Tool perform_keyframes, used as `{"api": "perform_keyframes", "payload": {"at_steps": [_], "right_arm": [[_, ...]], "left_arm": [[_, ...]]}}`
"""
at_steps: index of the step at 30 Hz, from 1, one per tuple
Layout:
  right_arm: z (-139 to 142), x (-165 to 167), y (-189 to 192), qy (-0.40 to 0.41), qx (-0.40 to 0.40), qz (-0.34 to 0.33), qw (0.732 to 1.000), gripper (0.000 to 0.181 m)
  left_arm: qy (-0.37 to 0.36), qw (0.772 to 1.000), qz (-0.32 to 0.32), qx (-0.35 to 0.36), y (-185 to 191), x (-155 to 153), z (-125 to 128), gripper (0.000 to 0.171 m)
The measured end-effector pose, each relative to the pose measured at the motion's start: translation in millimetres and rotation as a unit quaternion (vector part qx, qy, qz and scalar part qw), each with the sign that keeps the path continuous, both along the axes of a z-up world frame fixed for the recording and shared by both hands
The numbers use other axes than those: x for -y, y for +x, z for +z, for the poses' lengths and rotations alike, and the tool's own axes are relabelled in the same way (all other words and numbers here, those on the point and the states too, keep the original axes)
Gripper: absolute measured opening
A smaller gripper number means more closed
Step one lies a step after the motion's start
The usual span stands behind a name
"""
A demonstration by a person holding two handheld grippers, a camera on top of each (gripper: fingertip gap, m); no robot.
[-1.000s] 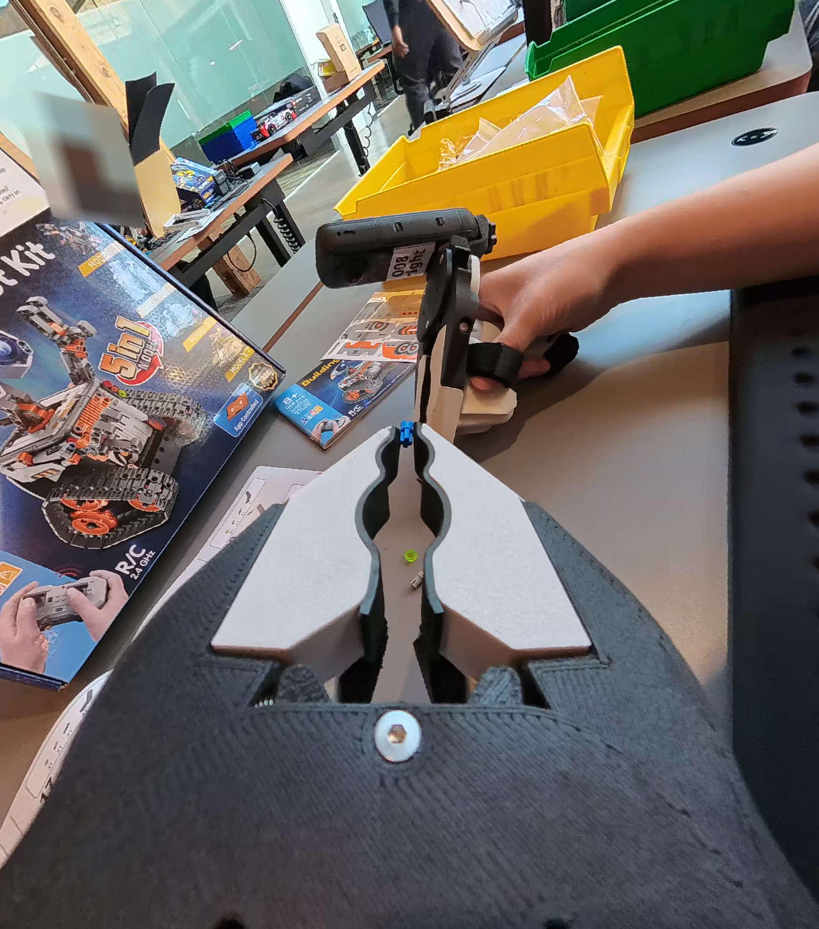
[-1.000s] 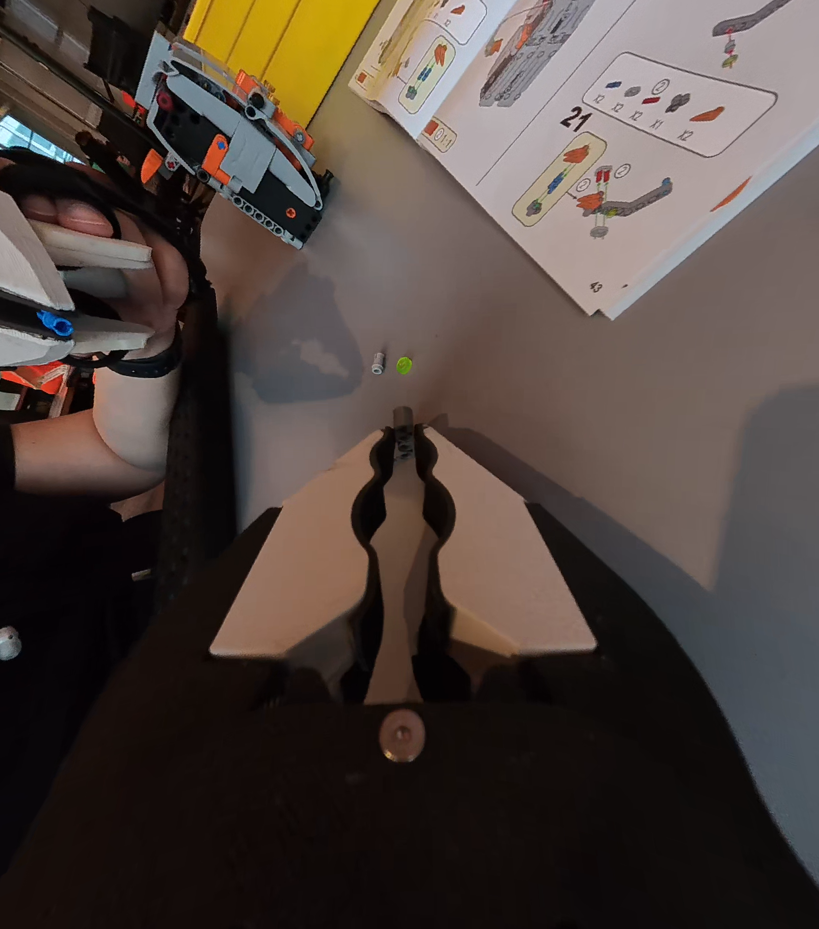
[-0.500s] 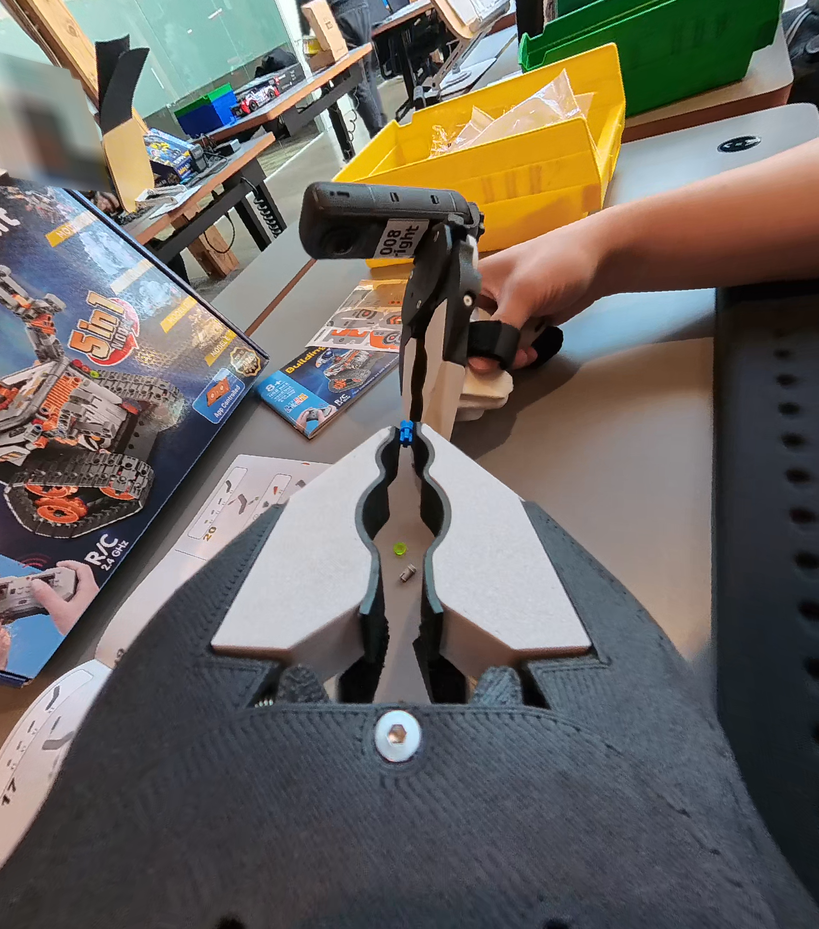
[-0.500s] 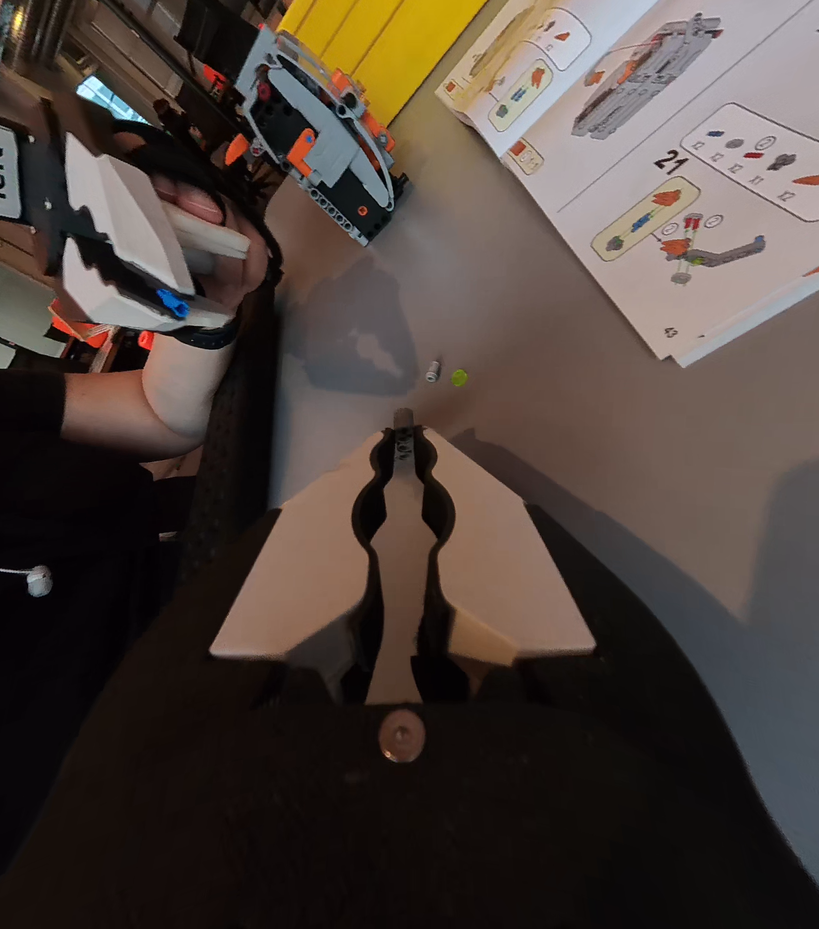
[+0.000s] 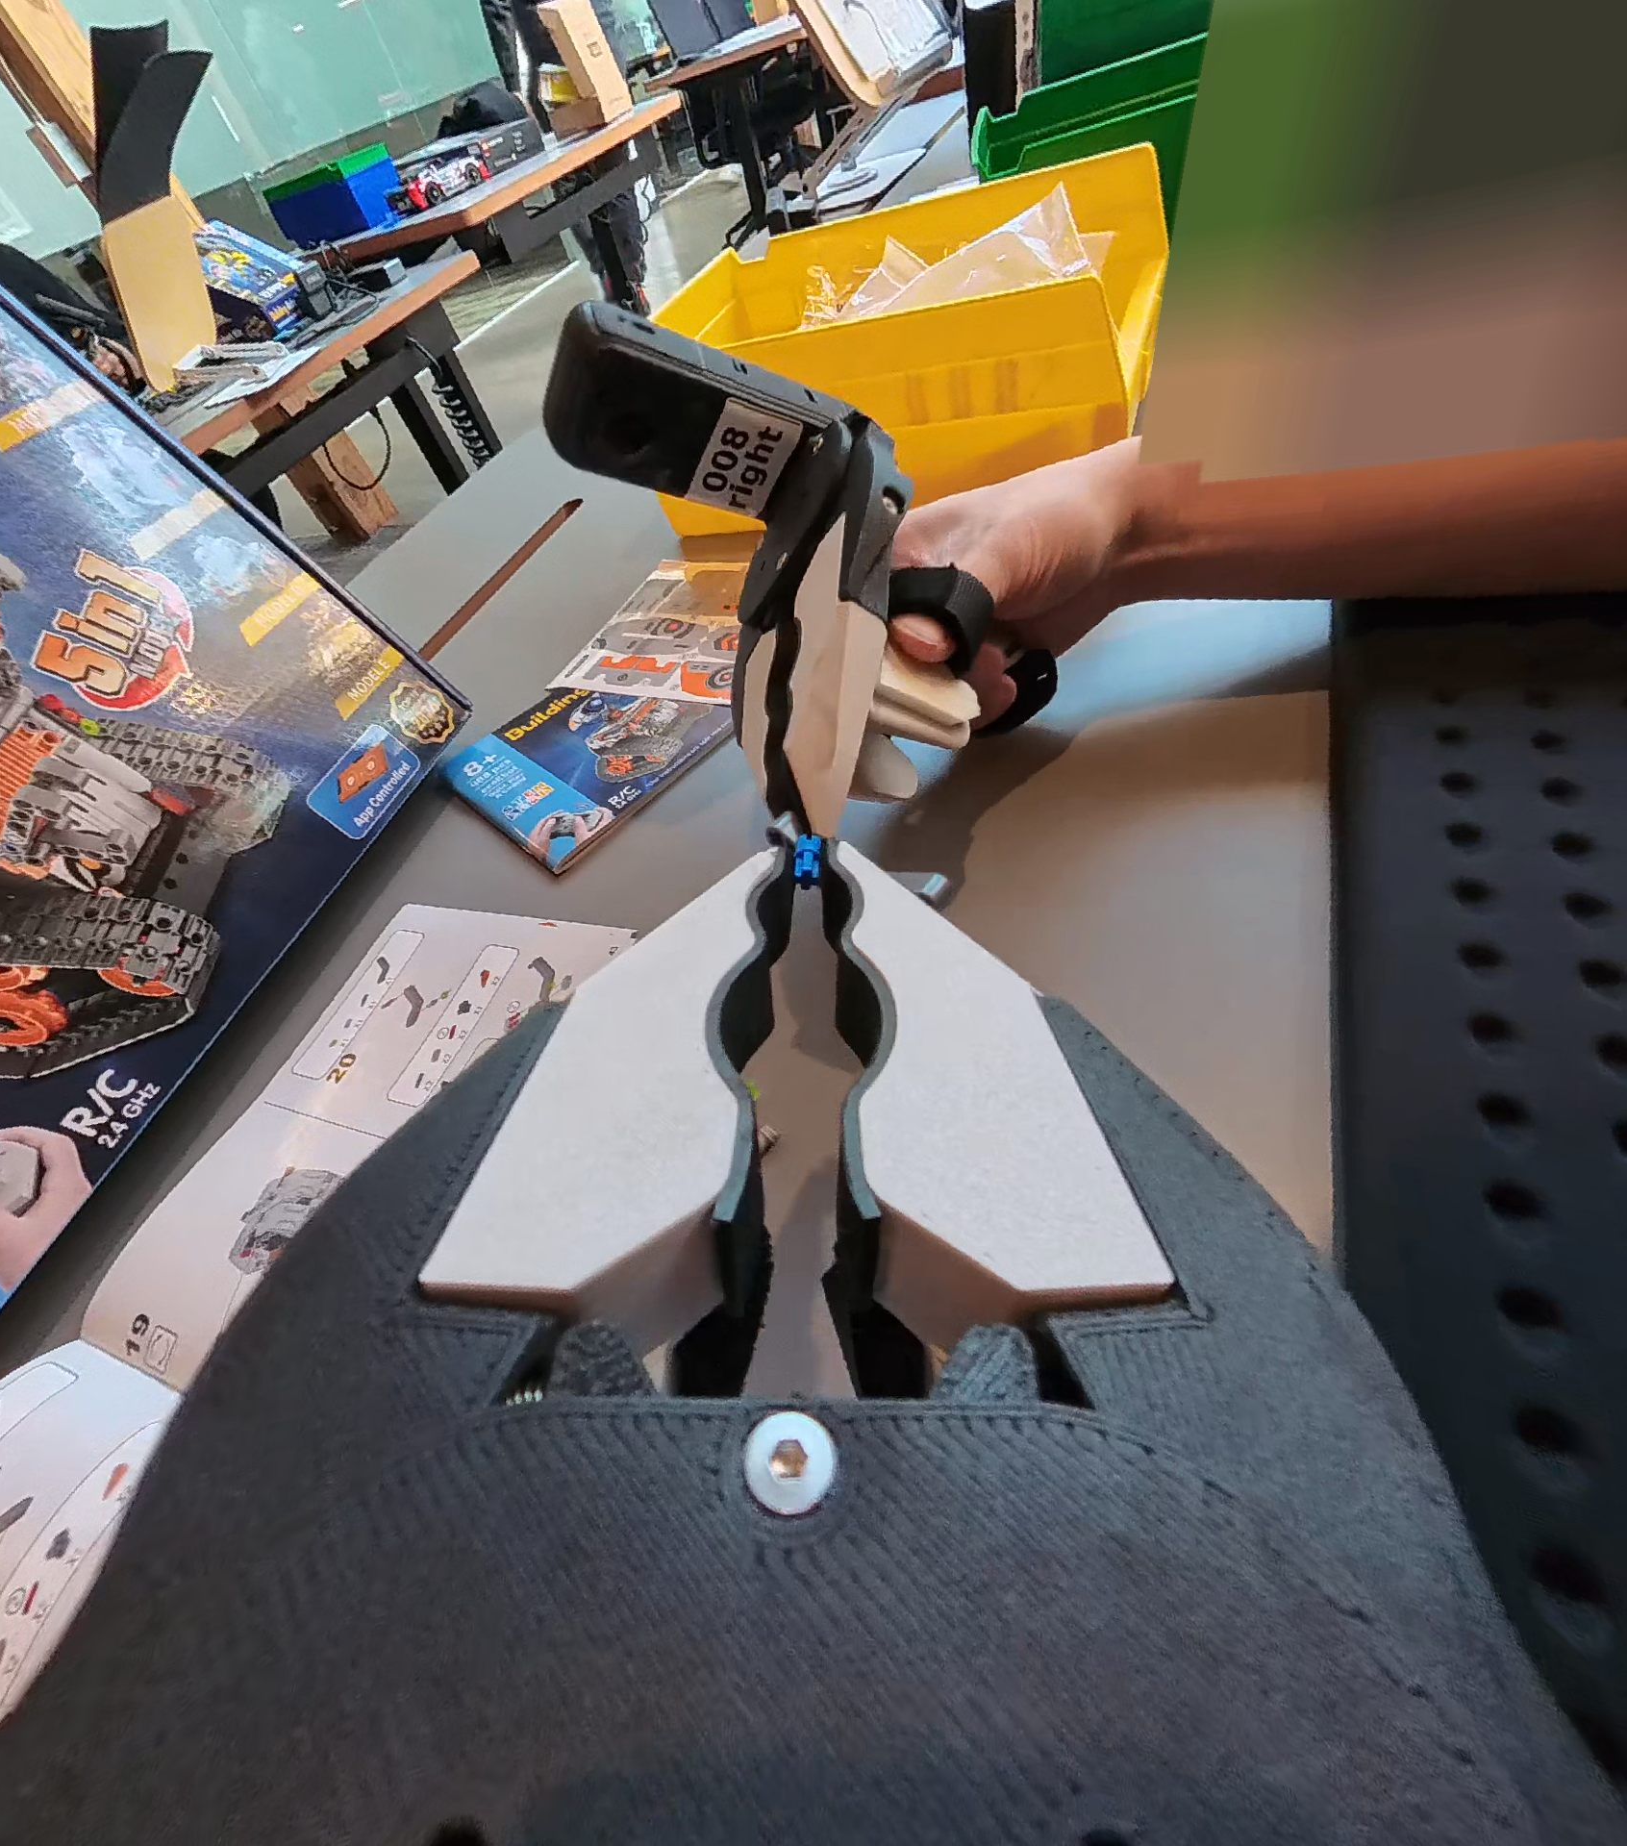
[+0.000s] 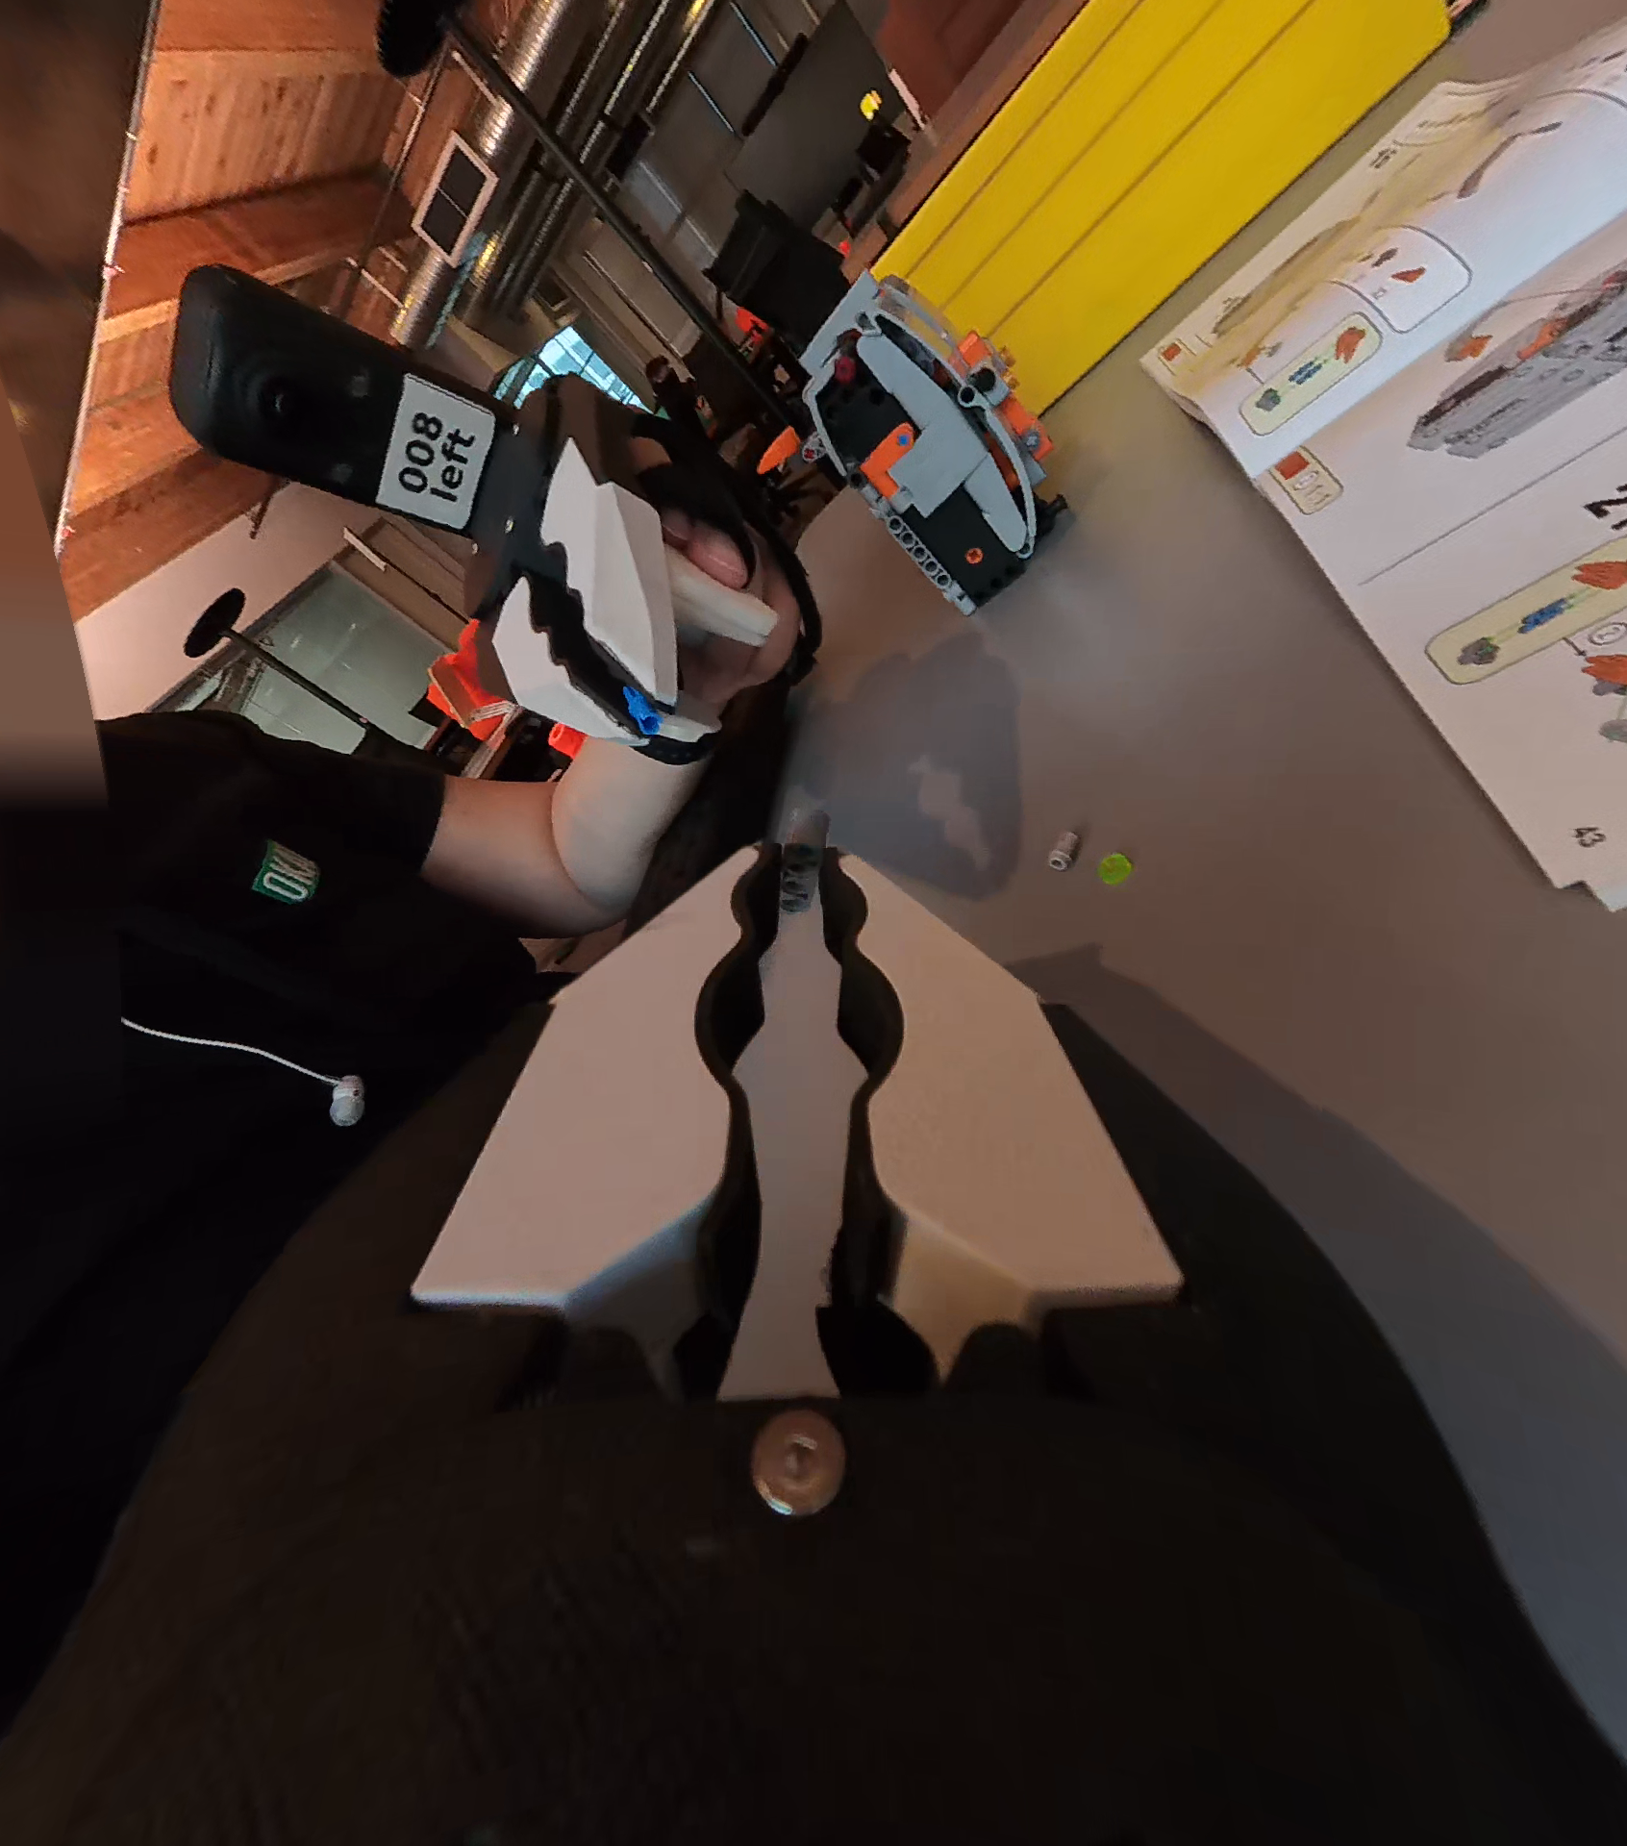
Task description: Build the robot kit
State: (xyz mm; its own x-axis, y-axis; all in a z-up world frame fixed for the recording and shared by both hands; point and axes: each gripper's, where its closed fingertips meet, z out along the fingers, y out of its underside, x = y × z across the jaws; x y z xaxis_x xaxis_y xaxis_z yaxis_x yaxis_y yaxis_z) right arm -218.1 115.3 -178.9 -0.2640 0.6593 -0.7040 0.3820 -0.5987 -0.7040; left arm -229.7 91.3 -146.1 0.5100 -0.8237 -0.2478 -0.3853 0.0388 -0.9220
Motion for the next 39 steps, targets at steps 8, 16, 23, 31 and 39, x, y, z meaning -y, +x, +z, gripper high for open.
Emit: {"api": "perform_keyframes", "payload": {"at_steps": [8, 16, 23, 31, 39], "right_arm": [[7.3, 2.8, 1.6, 0.031, -0.014, 0.003, 0.999, 0.007], [26.9, 19.2, 5.9, 0.08, -0.079, 0.041, 0.993, 0.007], [32.0, 24.4, 5.8, 0.097, -0.096, 0.046, 0.99, 0.007], [-39.5, -3.1, 3.6, 0.18, 0.106, -0.005, 0.978, 0.007], [-59.1, -1.0, -1.7, 0.224, 0.146, 0.002, 0.964, 0.015]], "left_arm": [[-0.014, 0.999, -0.009, 0.029, 0.9, 2.3, 5.6, 0.003], [-0.031, 0.998, -0.019, 0.043, 2.5, 3.2, 6.0, 0.003], [-0.034, 0.997, -0.028, 0.067, 2.4, 6.5, 13.8, 0.003], [-0.021, 0.999, 0.011, 0.033, -4.7, -4.4, 5.7, 0.003], [-0.01, 0.997, 0.068, -0.029, -11.9, -20.3, -14.0, 0.003]]}}
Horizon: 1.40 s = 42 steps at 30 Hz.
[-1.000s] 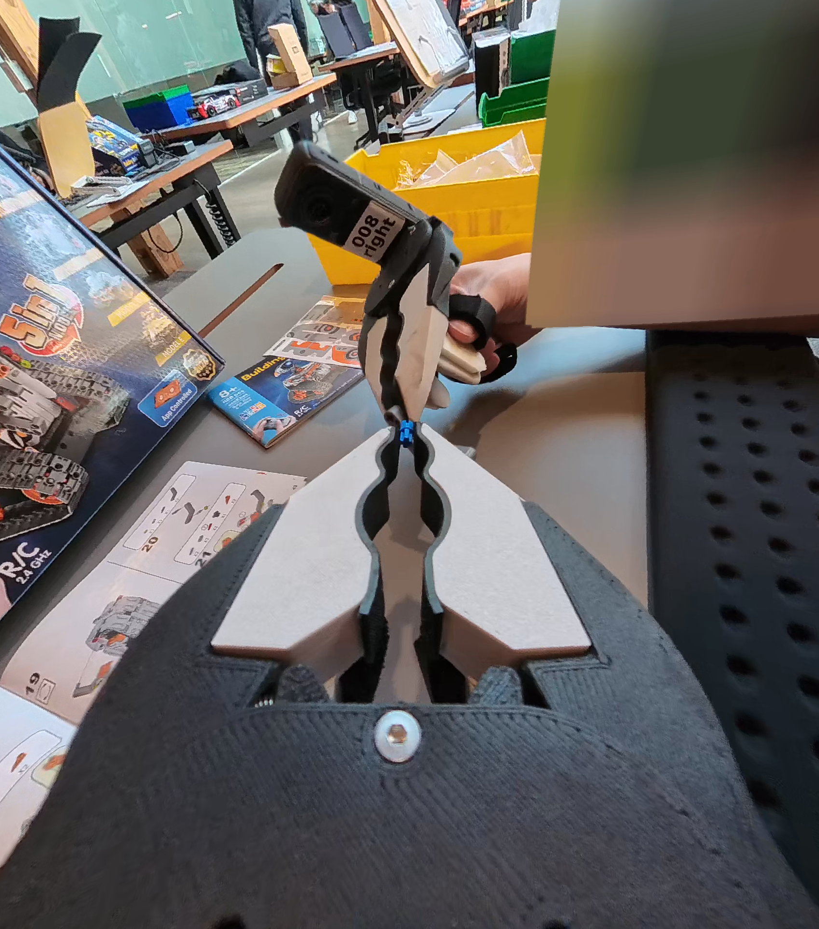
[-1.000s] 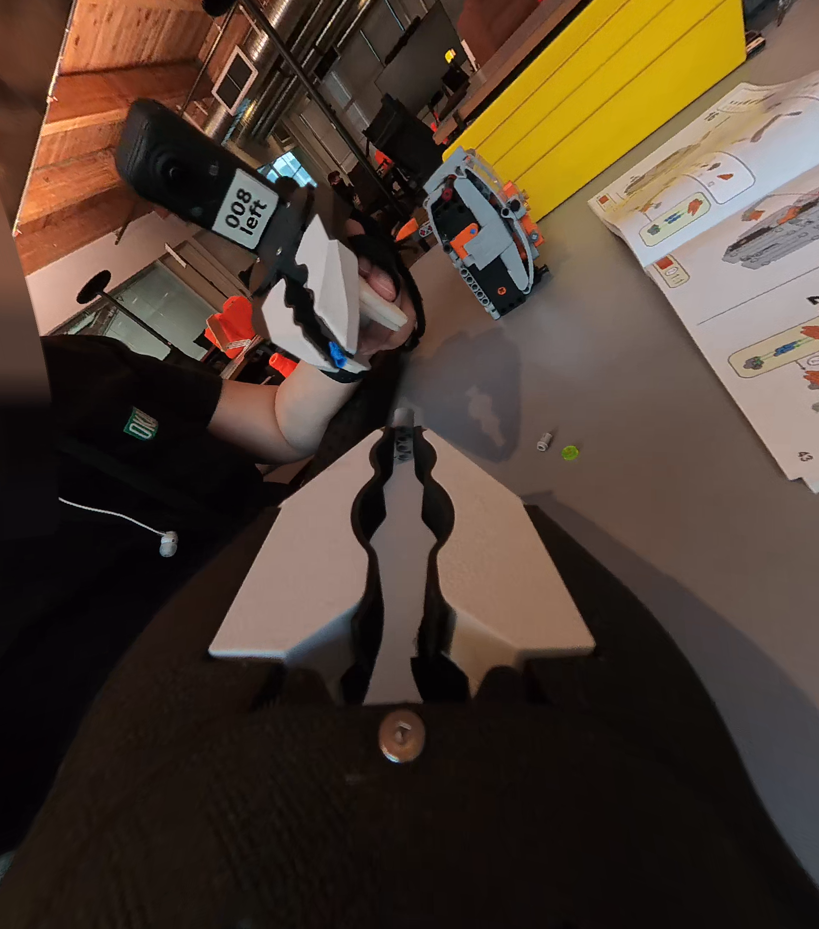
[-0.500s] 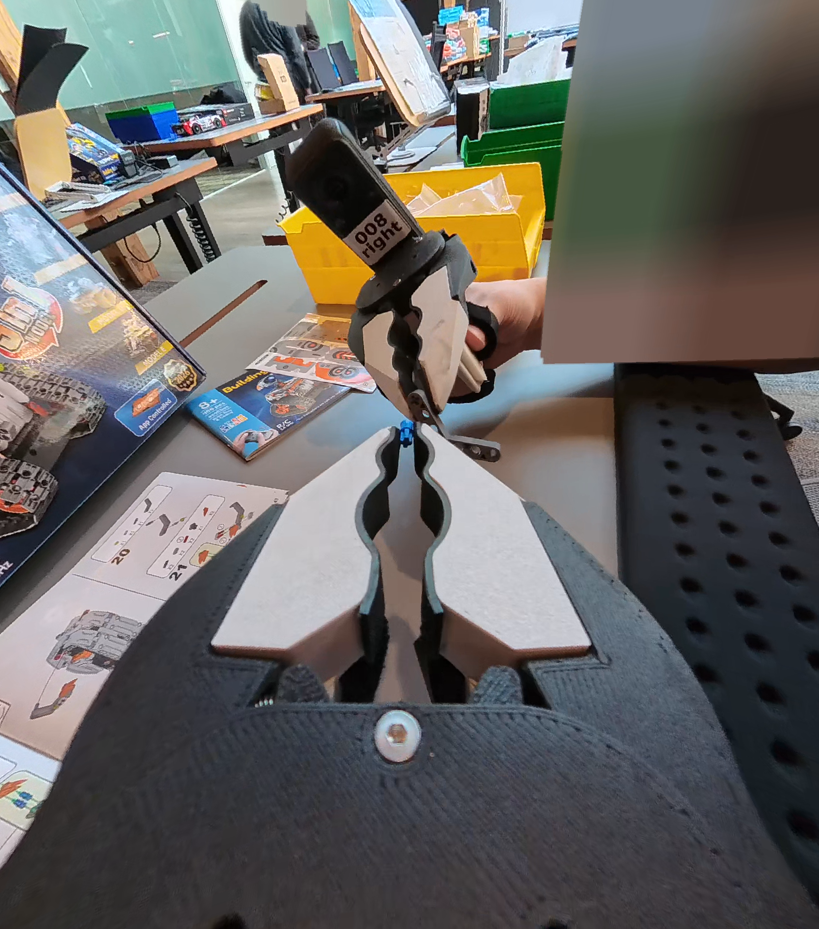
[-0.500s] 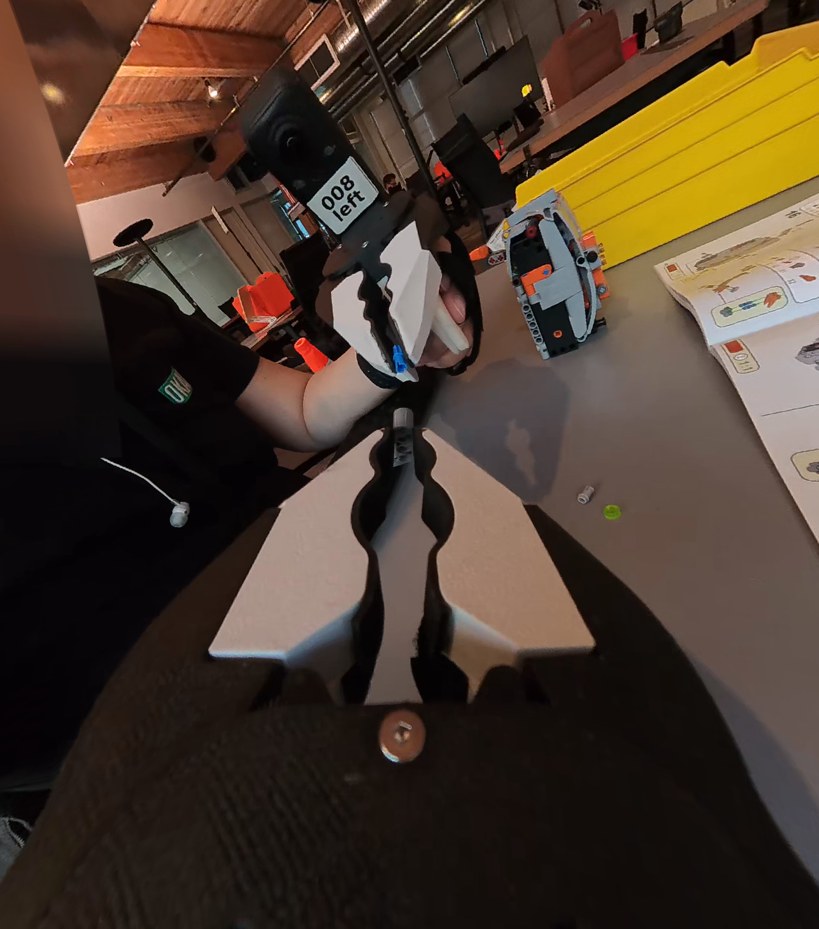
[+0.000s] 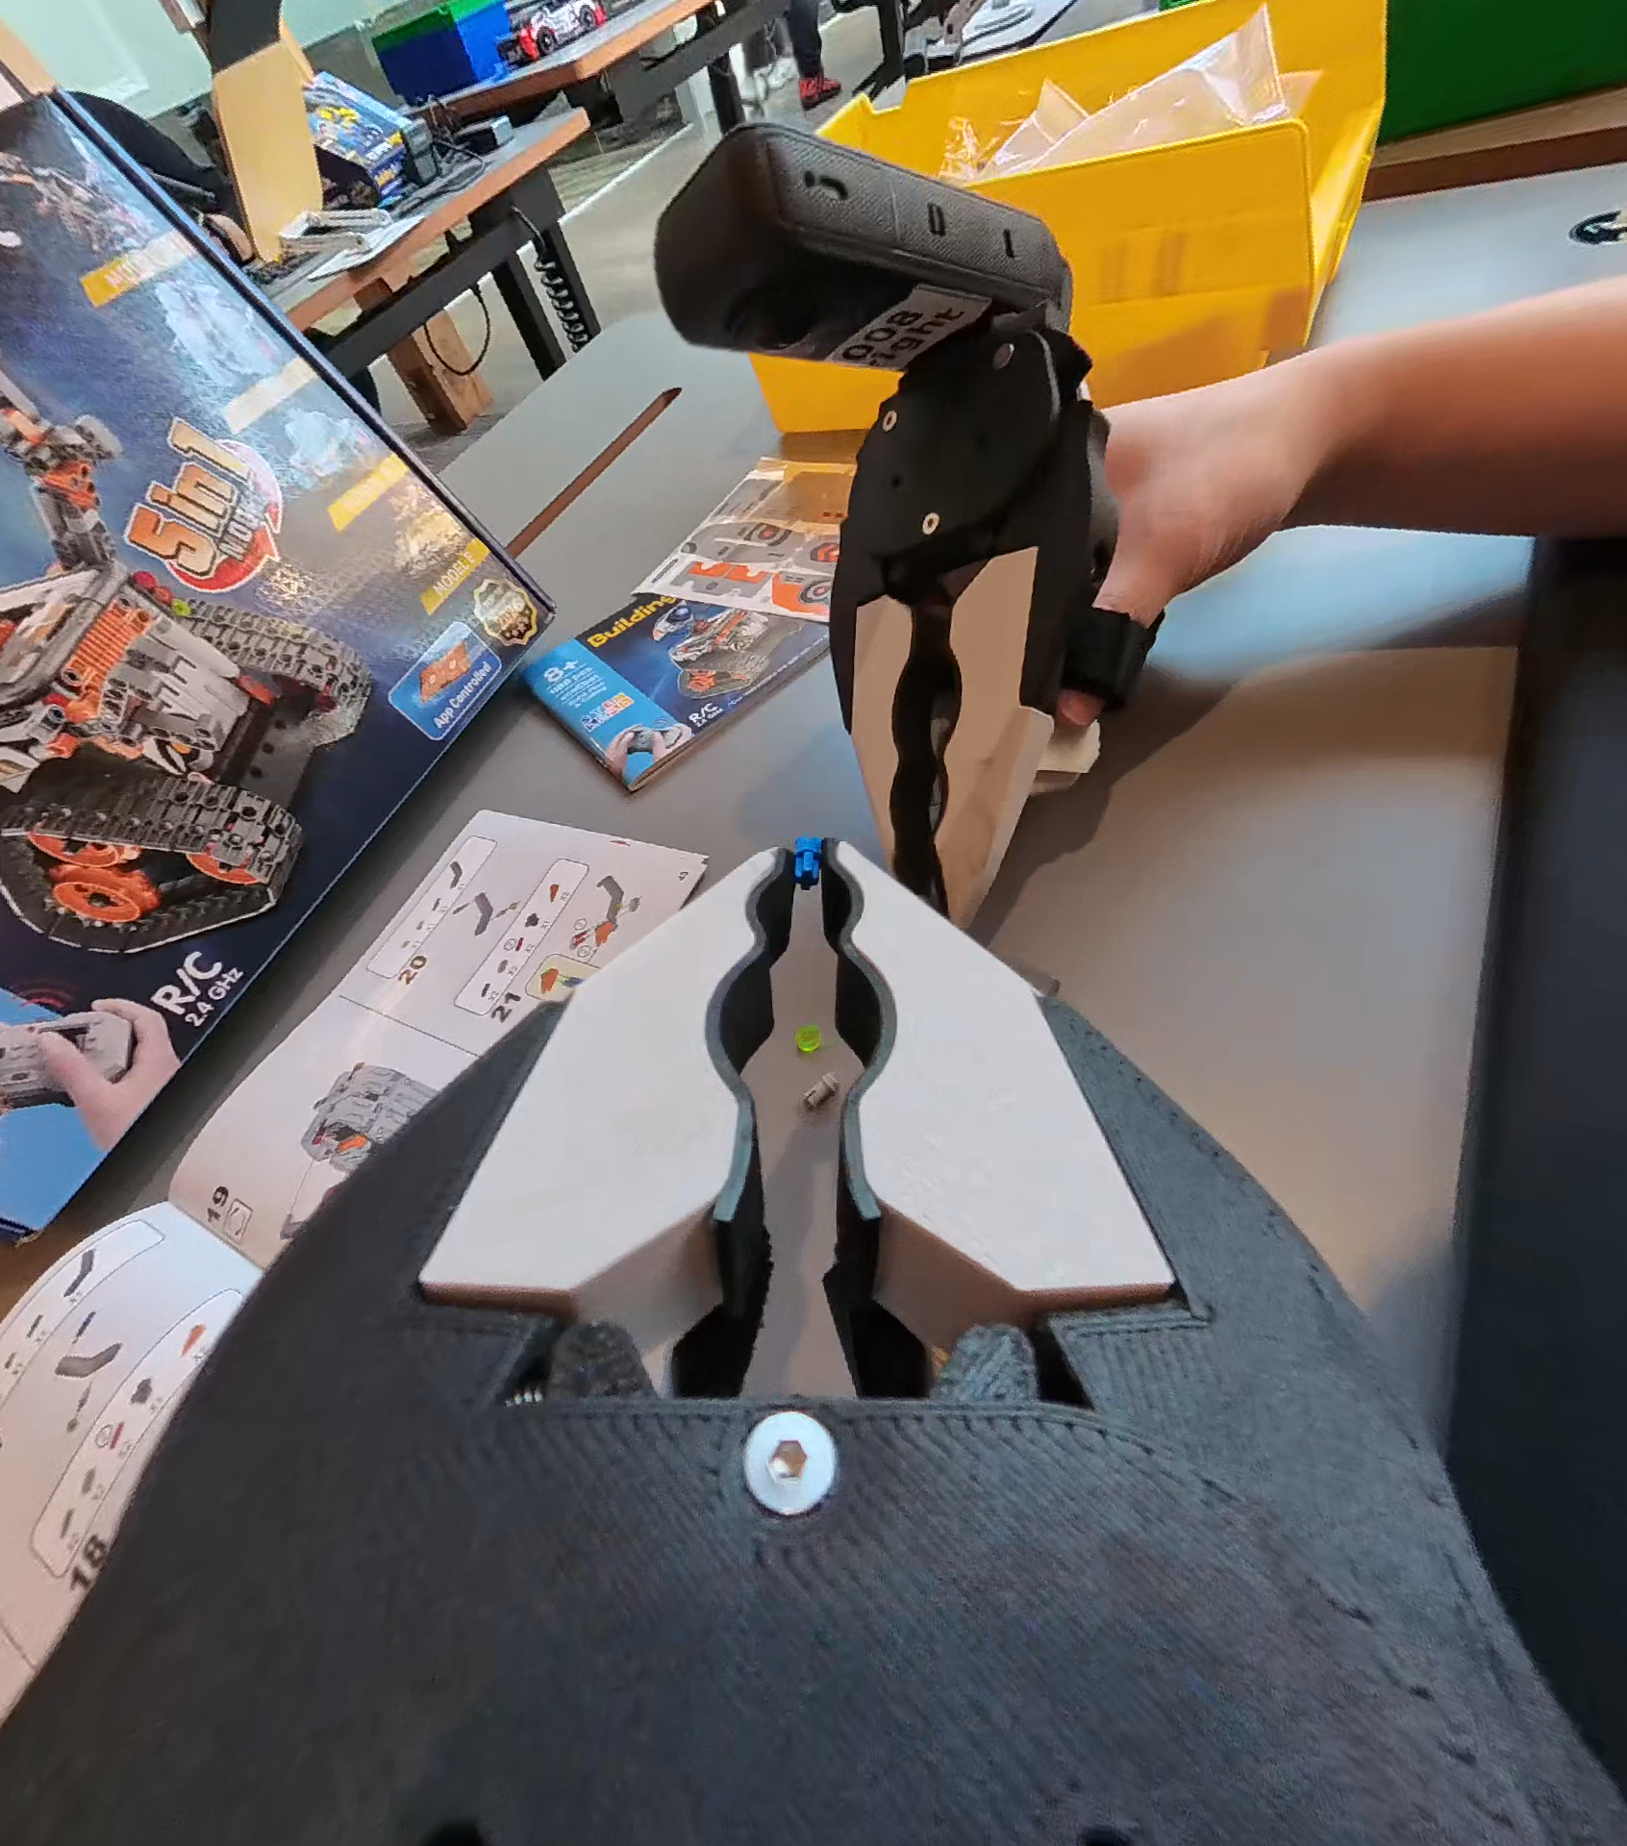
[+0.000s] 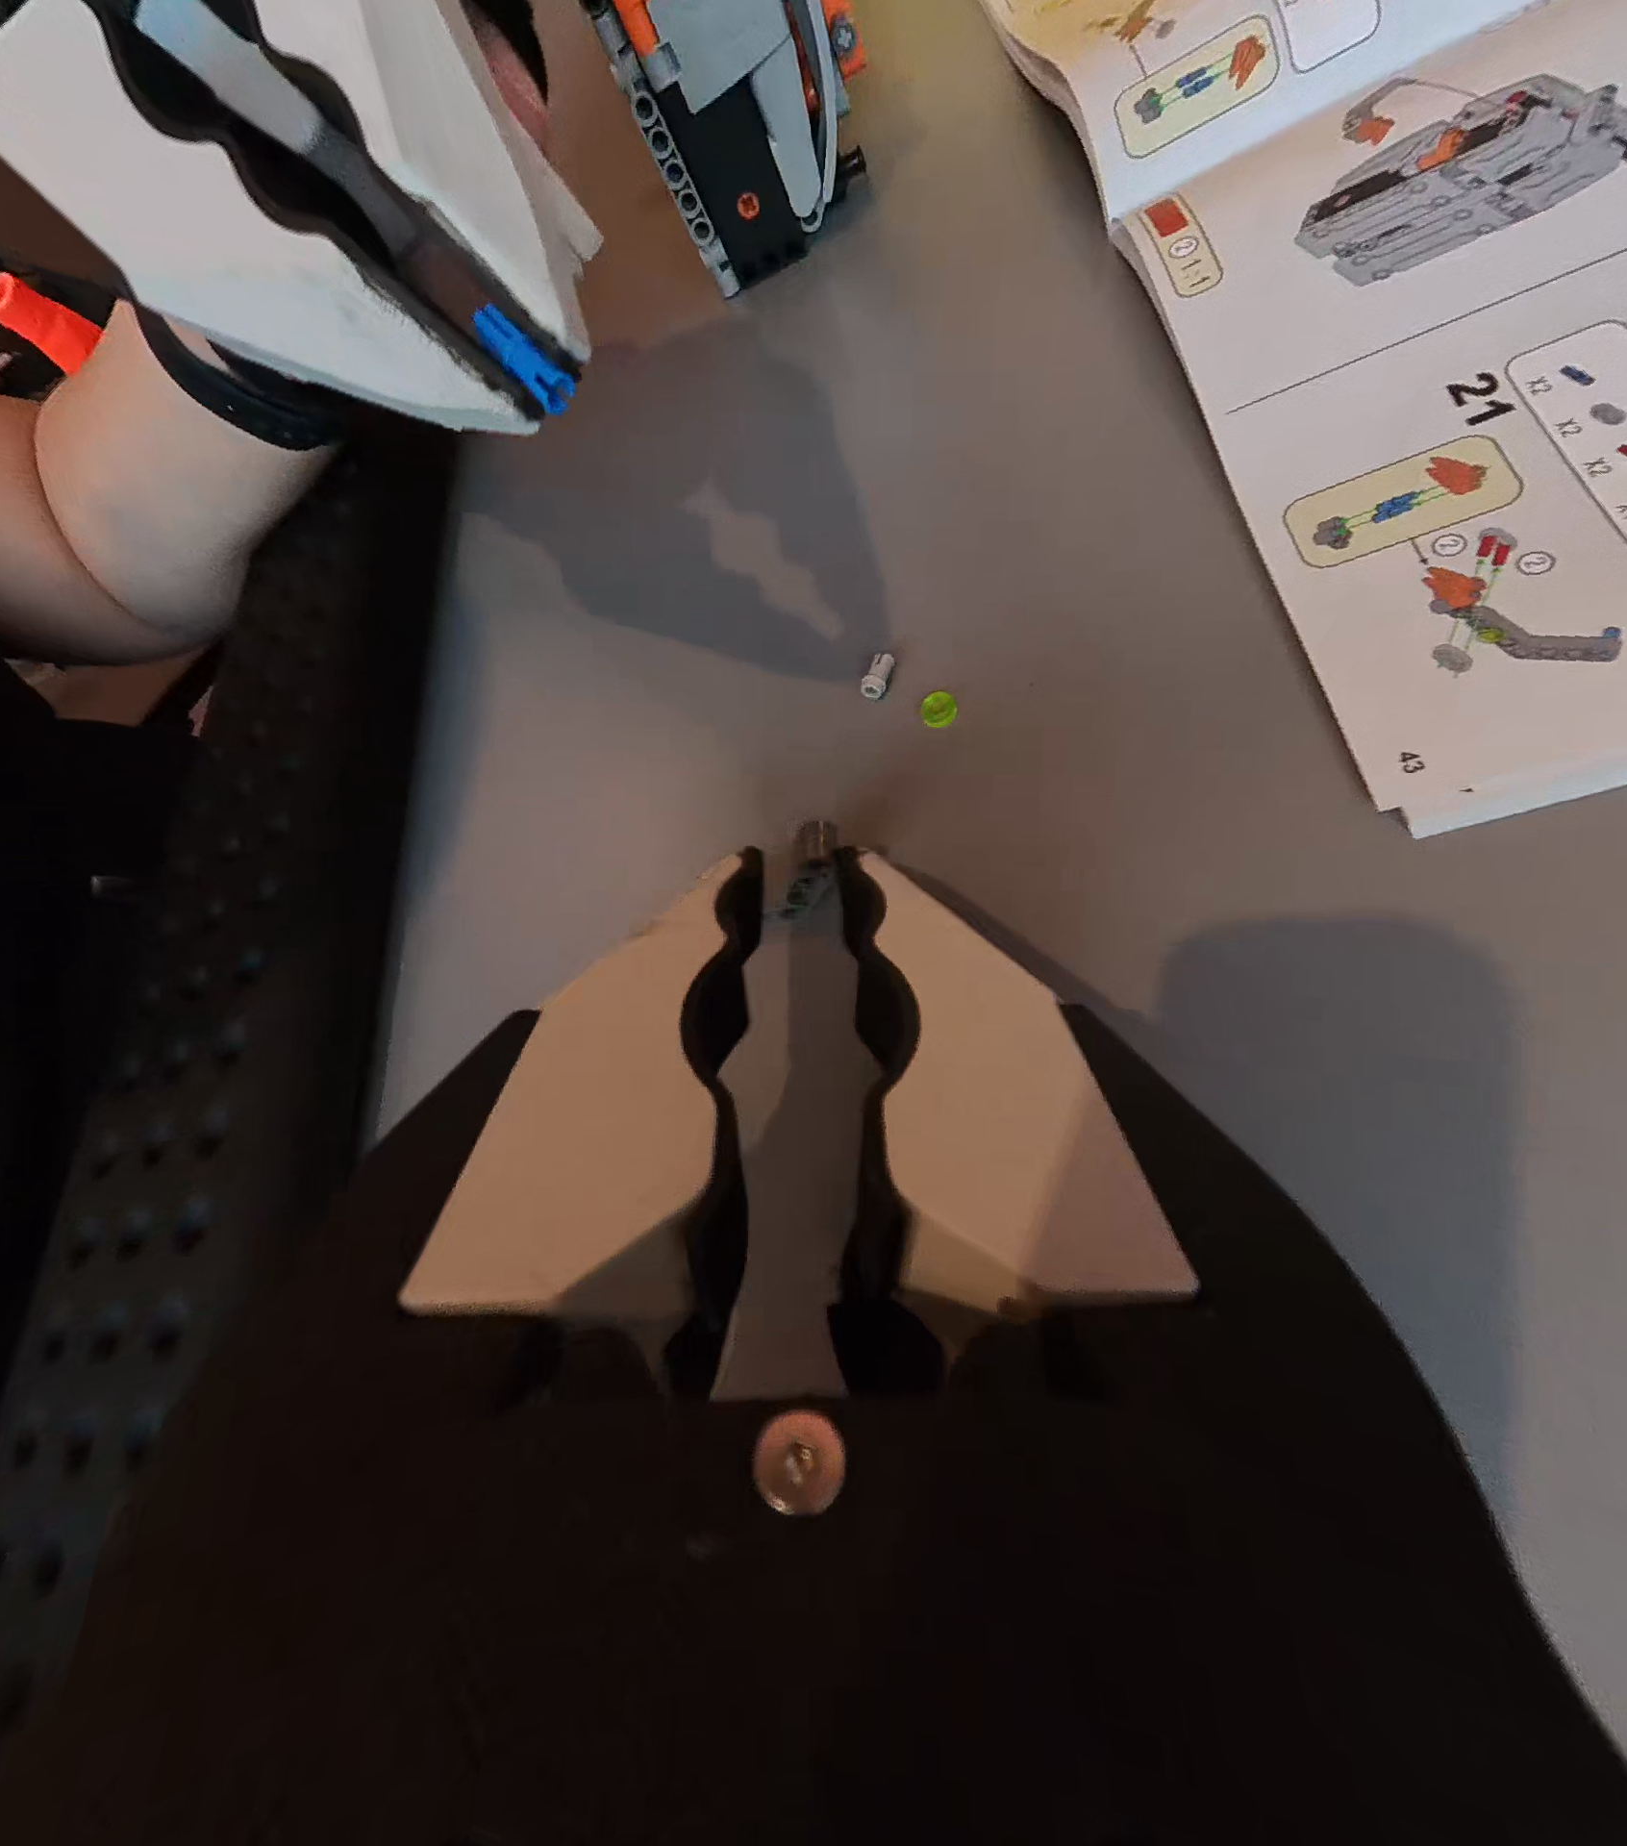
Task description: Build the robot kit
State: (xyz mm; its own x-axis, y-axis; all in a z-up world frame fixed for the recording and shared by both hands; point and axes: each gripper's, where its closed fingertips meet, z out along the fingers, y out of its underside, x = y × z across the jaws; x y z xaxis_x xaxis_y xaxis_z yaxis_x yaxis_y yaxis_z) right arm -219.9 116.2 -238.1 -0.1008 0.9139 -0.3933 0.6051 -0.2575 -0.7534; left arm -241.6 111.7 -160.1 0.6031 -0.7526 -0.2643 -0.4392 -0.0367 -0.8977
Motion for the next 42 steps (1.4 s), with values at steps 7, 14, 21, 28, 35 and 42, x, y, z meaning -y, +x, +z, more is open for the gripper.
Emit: {"api": "perform_keyframes", "payload": {"at_steps": [7, 14, 21, 28, 35, 42], "right_arm": [[84.0, -6.1, -10.4, -0.113, -0.185, -0.064, 0.974, 0.026], [112.5, 13.8, -12.2, -0.333, -0.243, -0.015, 0.911, 0.016], [118.1, 15.4, -17.9, -0.392, -0.26, -0.021, 0.882, 0.01], [109.0, 13.1, -15.2, -0.391, -0.235, -0.023, 0.889, 0.006], [107.4, 5.2, -5.3, -0.397, -0.232, -0.018, 0.888, 0.003], [101.5, 7.0, 3.3, -0.354, -0.201, -0.004, 0.913, 0.003]], "left_arm": [[0.048, 0.999, 0.017, 0.008, 4.1, -1.3, 11.8, 0.003], [0.106, 0.993, 0.018, 0.039, 12.5, 3.5, 31.2, 0.003], [0.098, 0.992, -0.006, 0.075, 16.5, 8.8, 36.9, 0.003], [0.071, 0.994, -0.016, 0.08, 18.6, 7.3, 29.3, 0.004], [0.059, 0.996, -0.029, 0.059, 24.4, 11.0, 20.4, 0.0], [0.006, 0.995, -0.047, 0.091, 25.5, 14.2, 18.5, 0.008]]}}
